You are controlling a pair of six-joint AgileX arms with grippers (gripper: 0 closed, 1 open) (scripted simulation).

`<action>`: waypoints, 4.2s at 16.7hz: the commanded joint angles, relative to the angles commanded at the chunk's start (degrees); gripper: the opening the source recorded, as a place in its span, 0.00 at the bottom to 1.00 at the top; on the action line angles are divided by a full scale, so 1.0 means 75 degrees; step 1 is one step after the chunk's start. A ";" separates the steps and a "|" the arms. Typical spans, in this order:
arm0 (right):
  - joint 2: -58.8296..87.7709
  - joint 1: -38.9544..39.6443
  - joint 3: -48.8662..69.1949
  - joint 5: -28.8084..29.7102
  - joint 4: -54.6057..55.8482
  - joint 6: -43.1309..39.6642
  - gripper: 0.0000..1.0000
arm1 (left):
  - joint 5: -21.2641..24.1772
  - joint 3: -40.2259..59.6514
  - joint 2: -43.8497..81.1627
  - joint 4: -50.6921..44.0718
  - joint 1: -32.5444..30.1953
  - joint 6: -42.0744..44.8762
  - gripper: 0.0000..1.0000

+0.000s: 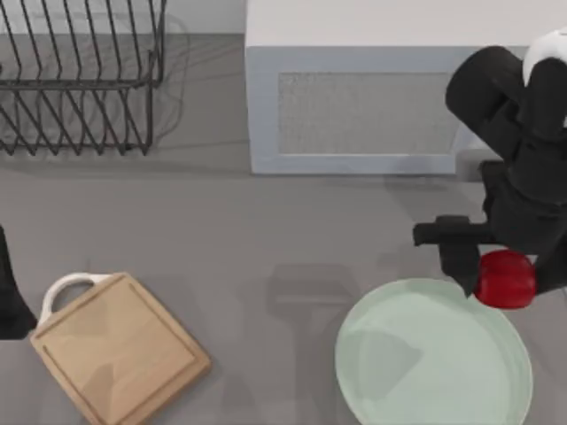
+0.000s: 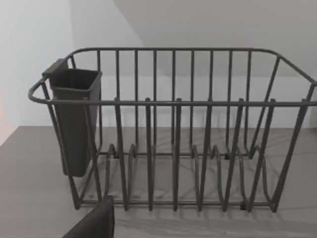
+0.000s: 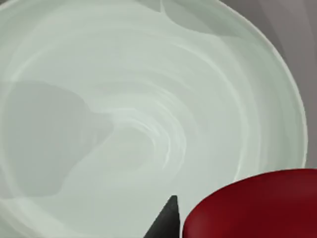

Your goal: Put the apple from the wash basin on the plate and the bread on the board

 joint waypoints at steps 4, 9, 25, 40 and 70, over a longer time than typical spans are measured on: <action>-0.0406 0.1197 -0.0045 0.0017 0.0033 0.1012 0.00 | 0.0000 0.0000 0.0000 0.0000 0.0000 0.0000 1.00; -0.0528 0.1556 -0.0049 0.0029 0.0034 0.1303 0.00 | 0.0000 0.0000 0.0000 0.0000 0.0000 0.0000 1.00; -0.0528 0.1556 -0.0049 0.0029 0.0034 0.1303 1.00 | 0.0000 0.0000 0.0000 0.0000 0.0000 0.0000 1.00; -0.2060 0.0827 -0.1364 0.0029 0.1277 0.0569 1.00 | 0.0000 0.0000 0.0000 0.0000 0.0000 0.0000 1.00; -1.3098 -0.3723 -0.9746 0.0029 0.9161 -0.4061 1.00 | -0.0014 0.1543 0.1680 -0.1086 0.0280 0.0155 1.00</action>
